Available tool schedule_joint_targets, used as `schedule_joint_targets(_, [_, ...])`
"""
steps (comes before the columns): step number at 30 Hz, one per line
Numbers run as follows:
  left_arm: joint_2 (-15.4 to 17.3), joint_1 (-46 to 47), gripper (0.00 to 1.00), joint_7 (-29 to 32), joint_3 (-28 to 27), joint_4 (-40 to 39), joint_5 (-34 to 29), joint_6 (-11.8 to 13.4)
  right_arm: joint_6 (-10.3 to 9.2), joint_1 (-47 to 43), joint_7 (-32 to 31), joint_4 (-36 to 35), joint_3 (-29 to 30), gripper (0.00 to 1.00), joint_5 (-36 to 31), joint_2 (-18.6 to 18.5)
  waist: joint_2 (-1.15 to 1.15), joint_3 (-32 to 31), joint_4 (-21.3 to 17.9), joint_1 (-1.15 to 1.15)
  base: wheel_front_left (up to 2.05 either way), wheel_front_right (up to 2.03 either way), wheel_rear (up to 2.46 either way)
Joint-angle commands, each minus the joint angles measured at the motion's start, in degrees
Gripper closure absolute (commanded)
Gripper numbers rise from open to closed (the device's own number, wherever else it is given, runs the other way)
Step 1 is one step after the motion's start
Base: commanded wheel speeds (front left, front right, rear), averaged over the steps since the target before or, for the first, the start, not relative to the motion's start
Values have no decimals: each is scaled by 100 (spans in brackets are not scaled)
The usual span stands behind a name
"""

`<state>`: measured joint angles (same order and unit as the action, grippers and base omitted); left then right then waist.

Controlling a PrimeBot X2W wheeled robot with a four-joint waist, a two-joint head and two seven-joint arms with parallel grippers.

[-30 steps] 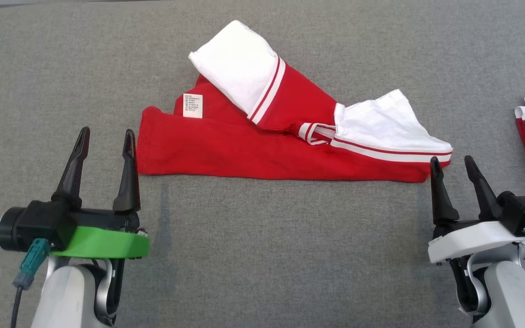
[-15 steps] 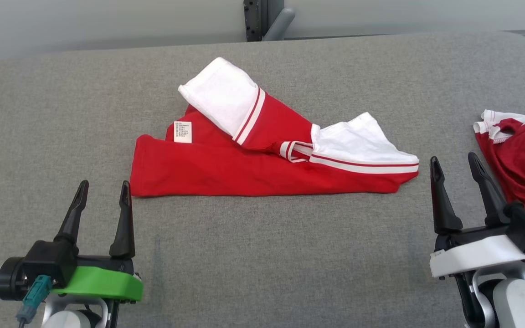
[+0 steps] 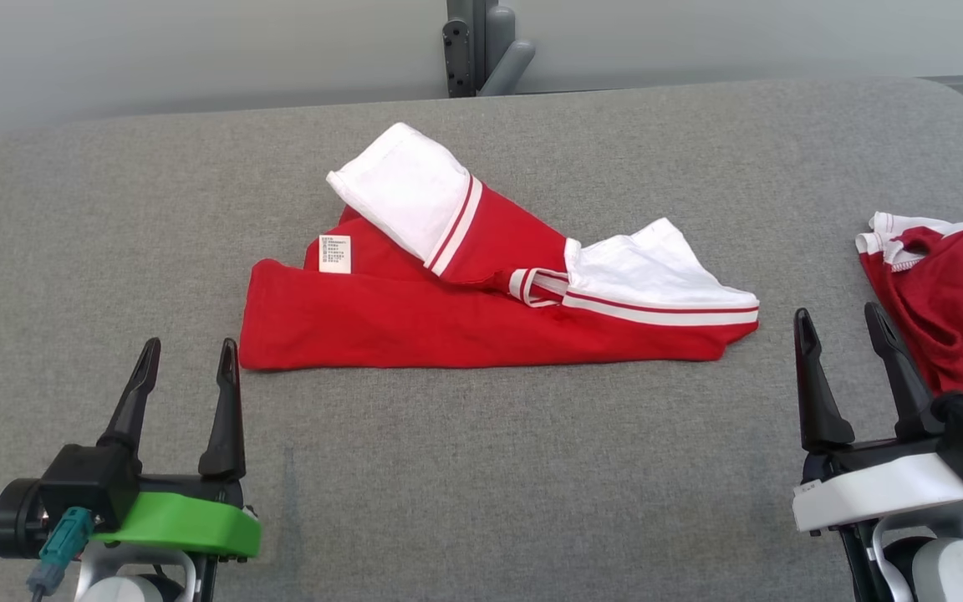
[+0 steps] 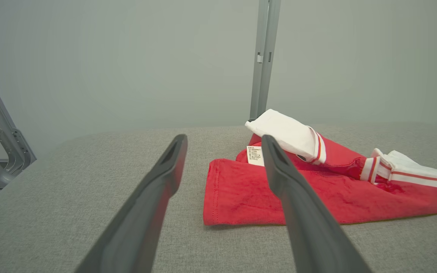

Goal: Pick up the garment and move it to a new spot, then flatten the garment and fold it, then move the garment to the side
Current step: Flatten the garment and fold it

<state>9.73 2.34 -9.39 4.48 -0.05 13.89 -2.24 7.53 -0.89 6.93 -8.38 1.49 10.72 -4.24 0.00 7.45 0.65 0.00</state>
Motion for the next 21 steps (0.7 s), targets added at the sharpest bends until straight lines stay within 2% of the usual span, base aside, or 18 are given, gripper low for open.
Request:
schedule_joint_targets(1, [42, 16, 0, -5, 1, -2, 9, 24, -8, -54, -7, -38, 17, 0, -6, 13, 0, 7, 2, 0, 0, 0, 0])
schedule_joint_targets(5, [39, 148, 0, -15, 12, 40, 49, 20, -8, -39, -26, -67, 24, 0, -15, 27, 0, 31, -7, 0, 0, 0, 0])
schedule_joint_targets(8, [25, 428, 0, 44, 82, 58, 138, -97, -8, 3, -36, -111, 48, 0, -2, 37, 0, 121, 4, 0, 0, 0, 0])
schedule_joint_targets(12, [158, 1358, 0, 780, 258, 648, 618, -377, -8, 251, -64, -181, -99, 0, -6, 39, 0, 485, -101, 0, 0, 0, 0])
schedule_joint_targets(21, [586, 2451, 0, 1843, 274, 2266, 1783, -520, -8, 523, 84, -10, -268, 0, 101, 43, 0, 972, -476, 0, 0, 0, 0])
